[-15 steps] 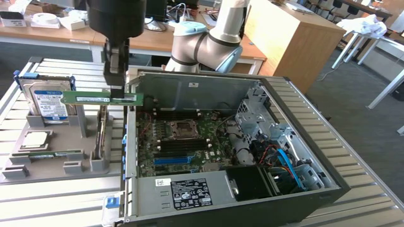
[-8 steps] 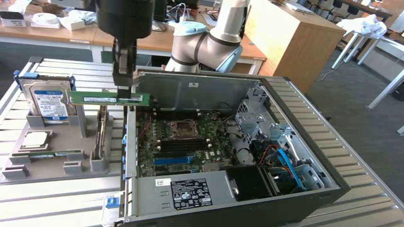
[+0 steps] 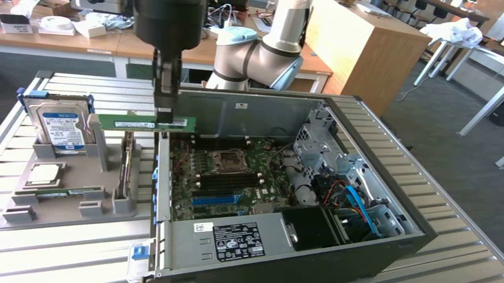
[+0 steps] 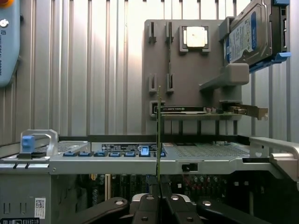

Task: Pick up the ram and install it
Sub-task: 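Pick up the ram and move it above insertion slot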

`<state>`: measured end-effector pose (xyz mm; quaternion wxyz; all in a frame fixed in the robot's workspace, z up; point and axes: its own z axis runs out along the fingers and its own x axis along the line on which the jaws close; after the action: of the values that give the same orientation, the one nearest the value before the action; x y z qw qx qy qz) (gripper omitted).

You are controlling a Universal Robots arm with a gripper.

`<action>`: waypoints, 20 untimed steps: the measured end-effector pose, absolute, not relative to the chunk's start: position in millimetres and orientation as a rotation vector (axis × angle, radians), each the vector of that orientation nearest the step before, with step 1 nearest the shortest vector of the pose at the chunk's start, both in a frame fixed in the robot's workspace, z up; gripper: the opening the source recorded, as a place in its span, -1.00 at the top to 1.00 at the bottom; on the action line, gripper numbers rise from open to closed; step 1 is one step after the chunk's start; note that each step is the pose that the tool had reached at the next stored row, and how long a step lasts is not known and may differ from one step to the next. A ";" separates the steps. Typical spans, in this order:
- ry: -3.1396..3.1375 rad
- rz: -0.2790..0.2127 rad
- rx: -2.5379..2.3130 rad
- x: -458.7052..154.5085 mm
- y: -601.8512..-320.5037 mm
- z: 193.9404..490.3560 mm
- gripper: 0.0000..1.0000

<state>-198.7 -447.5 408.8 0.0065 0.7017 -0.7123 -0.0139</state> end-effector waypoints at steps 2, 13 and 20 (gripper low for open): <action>-2.228 -0.044 2.195 -195.4 -447.6 408.8 0.76; -2.228 -0.044 2.195 -176.3 -448.1 408.8 0.76; -2.228 -0.045 2.195 -163.9 -448.4 408.8 0.76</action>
<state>-163.9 -448.4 408.8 0.0069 0.7017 -0.7123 -0.0143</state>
